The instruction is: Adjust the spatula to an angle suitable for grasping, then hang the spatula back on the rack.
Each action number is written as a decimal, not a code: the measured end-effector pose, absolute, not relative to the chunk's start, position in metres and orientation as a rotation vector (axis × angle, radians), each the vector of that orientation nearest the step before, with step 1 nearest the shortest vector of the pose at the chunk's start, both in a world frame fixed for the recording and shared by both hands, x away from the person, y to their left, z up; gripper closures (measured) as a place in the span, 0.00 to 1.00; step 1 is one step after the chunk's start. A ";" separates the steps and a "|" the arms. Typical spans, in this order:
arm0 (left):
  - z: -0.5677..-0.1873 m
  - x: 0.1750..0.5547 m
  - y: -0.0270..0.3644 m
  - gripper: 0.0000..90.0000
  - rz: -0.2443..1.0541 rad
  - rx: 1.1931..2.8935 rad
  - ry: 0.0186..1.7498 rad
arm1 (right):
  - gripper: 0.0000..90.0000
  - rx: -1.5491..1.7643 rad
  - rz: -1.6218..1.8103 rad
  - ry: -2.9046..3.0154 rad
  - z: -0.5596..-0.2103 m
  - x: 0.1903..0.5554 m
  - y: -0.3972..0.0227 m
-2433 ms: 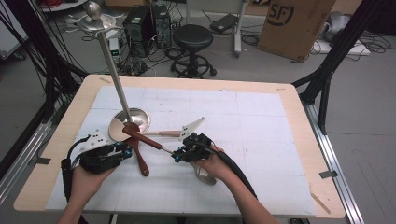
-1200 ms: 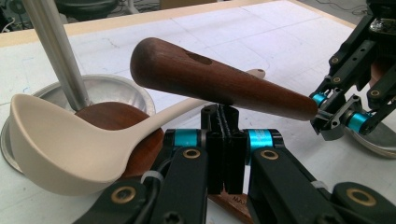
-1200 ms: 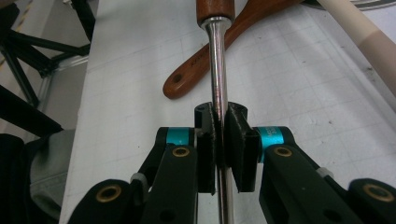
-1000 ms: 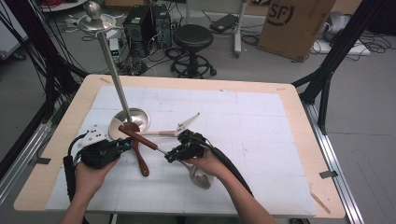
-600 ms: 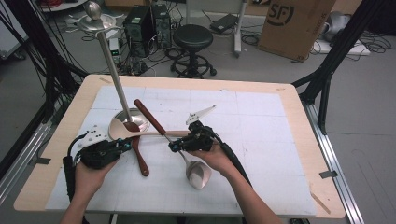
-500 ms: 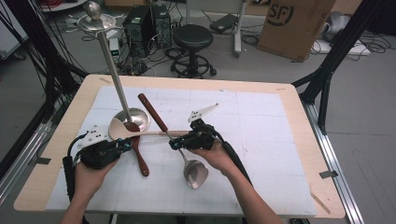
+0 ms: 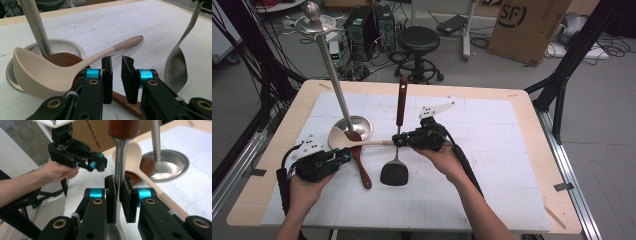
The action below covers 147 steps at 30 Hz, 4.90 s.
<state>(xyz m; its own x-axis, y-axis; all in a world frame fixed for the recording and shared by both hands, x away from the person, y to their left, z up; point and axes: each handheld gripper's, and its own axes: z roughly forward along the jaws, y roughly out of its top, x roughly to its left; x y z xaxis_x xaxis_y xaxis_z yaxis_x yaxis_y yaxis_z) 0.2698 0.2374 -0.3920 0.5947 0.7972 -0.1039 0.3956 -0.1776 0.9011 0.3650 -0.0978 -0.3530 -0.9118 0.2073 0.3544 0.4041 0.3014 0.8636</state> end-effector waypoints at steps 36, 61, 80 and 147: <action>-0.398 0.272 0.259 0.69 0.487 1.783 1.033 | 0.93 -0.332 -1.726 -2.481 -0.303 0.398 -0.036; -0.400 0.271 0.268 0.64 0.506 1.764 1.070 | 0.93 -0.179 -1.701 -2.520 -0.285 0.408 0.006; -0.401 0.269 0.271 0.62 0.512 1.760 1.081 | 0.93 -0.102 -1.682 -2.559 -0.265 0.415 0.038; -0.400 0.266 0.276 0.62 0.509 1.741 1.081 | 0.92 -0.212 -1.686 -2.558 -0.262 0.429 0.079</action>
